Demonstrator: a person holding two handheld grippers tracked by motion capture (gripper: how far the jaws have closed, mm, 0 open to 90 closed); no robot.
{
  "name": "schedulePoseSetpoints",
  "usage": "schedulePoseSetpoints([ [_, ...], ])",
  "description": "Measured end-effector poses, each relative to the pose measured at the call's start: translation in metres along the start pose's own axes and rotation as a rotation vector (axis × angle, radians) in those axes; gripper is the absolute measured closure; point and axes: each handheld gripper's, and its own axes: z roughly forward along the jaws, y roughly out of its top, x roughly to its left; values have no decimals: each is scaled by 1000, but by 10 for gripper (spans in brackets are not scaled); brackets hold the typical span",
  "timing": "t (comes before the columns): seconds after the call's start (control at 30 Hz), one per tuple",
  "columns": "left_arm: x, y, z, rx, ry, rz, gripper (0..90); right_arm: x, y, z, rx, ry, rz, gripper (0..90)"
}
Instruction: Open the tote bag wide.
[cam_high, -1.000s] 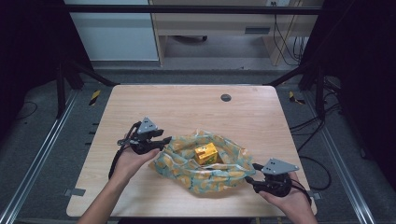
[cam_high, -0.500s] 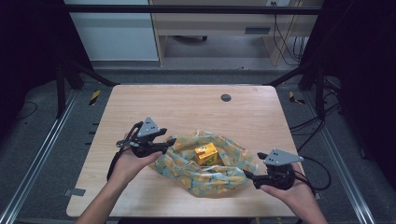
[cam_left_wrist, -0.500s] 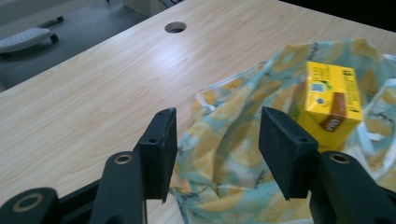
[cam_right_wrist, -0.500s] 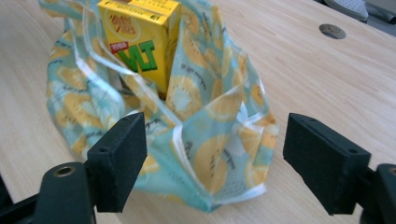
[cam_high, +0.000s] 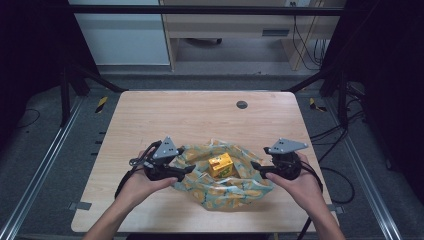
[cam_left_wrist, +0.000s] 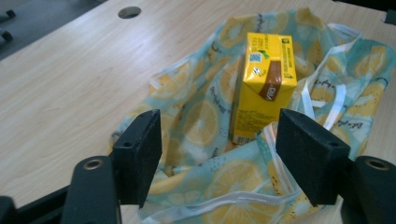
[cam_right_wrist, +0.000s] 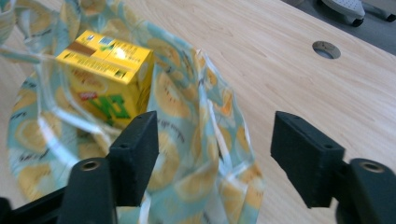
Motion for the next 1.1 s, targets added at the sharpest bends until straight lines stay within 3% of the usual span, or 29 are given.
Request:
schedulePoseSetpoints([
  [0.23,-8,-4,14,34,-56,39,241,-6,11,32,53,28,4,428],
  [0.53,-13,-11,34,84,-102,63,181,-6,4,60,100,55,6,502],
  [0.7,-14,-22,49,136,-98,75,155,-6,1,68,127,56,4,579],
  [0.9,-13,-31,59,165,-99,64,142,-4,1,74,136,73,-19,673],
  [1.03,-13,-35,62,189,-108,67,153,-4,1,77,141,82,-28,725],
  [1.1,-13,-37,63,205,-114,64,205,-5,1,79,144,87,-29,777],
])
